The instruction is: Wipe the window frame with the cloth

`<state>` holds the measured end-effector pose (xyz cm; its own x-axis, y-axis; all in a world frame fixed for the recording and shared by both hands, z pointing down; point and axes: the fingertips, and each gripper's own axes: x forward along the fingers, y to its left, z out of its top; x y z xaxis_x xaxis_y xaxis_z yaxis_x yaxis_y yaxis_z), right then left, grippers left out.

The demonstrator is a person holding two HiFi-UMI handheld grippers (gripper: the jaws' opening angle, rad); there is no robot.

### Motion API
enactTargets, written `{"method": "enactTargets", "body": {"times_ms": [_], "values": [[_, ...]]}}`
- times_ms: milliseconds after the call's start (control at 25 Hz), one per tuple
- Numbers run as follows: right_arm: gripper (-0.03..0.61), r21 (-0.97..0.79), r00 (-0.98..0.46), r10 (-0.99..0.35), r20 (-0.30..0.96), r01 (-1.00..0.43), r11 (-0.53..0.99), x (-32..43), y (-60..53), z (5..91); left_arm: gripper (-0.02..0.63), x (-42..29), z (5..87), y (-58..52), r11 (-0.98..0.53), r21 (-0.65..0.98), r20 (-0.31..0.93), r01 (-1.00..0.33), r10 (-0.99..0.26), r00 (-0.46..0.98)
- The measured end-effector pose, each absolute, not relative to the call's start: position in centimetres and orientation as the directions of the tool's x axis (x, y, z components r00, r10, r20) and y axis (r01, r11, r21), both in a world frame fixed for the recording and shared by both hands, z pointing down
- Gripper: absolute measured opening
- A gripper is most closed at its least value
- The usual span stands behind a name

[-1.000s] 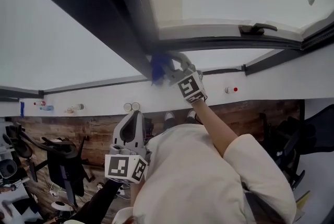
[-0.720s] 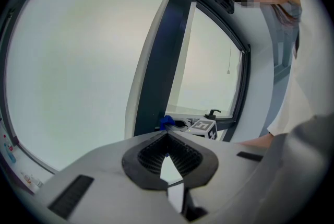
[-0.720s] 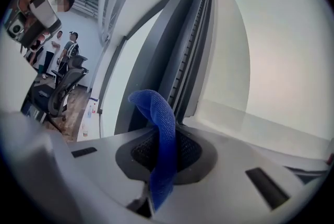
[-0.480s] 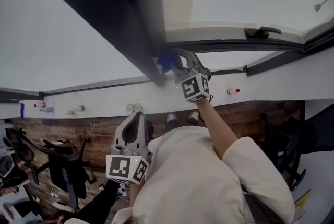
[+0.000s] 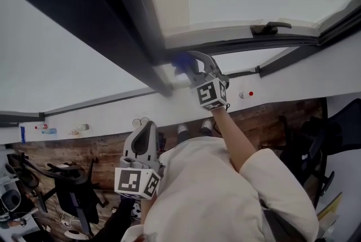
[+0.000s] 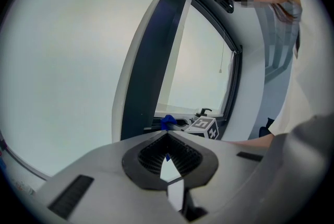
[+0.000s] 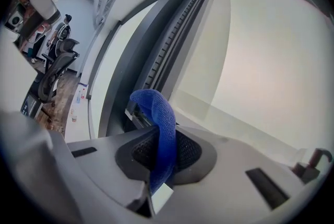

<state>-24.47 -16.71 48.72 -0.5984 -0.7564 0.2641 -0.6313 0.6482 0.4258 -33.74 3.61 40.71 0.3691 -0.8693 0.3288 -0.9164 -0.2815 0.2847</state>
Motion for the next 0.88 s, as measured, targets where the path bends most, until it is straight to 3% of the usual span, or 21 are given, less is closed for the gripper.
{"method": "enactTargets", "body": {"times_ms": [880], "values": [[0.044, 0.336, -0.59, -0.766, 0.255, -0.689, 0.642, -18.7, -17.8, 48.4, 0.008, -29.0, 40.6, 1.9, -0.343, 0.291, 0.309, -0.893, -0.85, 0.427]]}}
